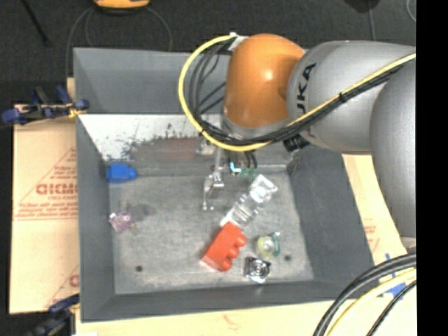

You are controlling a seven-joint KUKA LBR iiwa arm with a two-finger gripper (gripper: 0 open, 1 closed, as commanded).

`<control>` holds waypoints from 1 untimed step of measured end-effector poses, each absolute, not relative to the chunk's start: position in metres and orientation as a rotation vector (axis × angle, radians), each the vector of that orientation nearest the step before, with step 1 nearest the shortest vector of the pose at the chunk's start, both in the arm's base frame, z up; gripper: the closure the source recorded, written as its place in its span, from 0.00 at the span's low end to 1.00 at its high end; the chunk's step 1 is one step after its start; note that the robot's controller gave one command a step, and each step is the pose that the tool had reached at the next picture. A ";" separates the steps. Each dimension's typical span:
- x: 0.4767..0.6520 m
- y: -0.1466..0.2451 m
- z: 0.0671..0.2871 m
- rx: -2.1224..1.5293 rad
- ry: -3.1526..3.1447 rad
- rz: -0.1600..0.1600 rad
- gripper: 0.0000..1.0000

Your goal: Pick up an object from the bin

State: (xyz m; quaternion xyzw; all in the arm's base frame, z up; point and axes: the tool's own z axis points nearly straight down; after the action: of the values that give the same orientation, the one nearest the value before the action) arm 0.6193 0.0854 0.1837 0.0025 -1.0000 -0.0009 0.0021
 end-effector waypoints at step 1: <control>0.582 0.014 0.128 0.315 -3.123 0.006 0.00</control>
Offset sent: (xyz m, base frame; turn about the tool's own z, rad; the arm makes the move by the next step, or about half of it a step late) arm -0.0370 -0.0660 -0.0537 -0.2022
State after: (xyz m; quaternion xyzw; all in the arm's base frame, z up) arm 0.5815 0.0145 0.1283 0.1004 -0.9949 0.0019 0.0016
